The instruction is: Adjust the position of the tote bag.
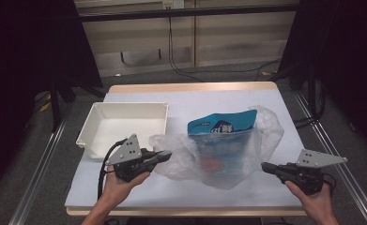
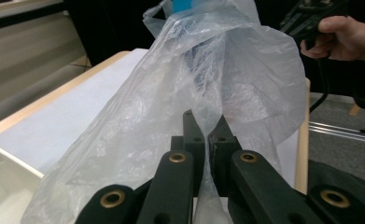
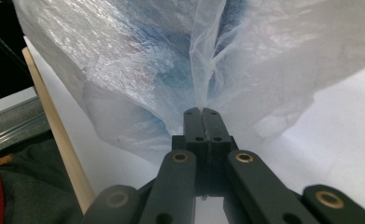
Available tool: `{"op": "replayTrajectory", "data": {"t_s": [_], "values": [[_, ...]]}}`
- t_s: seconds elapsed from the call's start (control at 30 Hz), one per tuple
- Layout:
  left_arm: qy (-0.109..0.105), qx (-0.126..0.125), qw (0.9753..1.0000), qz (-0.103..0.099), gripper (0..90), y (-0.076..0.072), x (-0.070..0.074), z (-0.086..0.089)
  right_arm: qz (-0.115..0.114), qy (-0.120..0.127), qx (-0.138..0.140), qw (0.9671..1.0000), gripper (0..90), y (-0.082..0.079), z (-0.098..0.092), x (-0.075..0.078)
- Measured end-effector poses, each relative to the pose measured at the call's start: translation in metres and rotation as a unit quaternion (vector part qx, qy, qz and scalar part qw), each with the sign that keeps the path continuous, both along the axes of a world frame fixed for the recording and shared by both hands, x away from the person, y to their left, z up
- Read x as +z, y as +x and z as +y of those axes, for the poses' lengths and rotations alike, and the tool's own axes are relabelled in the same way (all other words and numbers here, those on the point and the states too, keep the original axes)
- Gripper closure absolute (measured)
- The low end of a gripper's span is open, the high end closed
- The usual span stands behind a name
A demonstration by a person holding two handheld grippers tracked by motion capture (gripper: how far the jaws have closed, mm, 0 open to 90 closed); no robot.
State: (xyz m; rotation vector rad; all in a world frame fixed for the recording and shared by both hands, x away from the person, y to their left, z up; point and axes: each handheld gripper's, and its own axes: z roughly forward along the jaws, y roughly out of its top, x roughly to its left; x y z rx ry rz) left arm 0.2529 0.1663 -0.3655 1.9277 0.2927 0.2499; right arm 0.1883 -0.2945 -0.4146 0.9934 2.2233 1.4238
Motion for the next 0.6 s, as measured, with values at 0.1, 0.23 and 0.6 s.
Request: {"op": "replayTrajectory", "data": {"t_s": [0.1, 0.23, 0.6], "values": [[0.001, -0.005, 1.0000, 0.003, 89.4, -0.006, -0.005, 0.000, 0.005, 0.004, -0.005, 1.0000, 90.0, -0.003, -0.003, -0.005], [0.011, -0.005, 0.9999, 0.007, 89.3, -0.004, -0.010, -0.003, 0.007, 0.005, -0.004, 1.0000, 90.0, 0.000, 0.000, -0.010], [0.011, -0.002, 0.9999, 0.007, 89.2, 0.007, -0.009, -0.008, -0.052, 0.015, -0.029, 0.9981, 61.8, 0.007, -0.002, 0.032]]}}
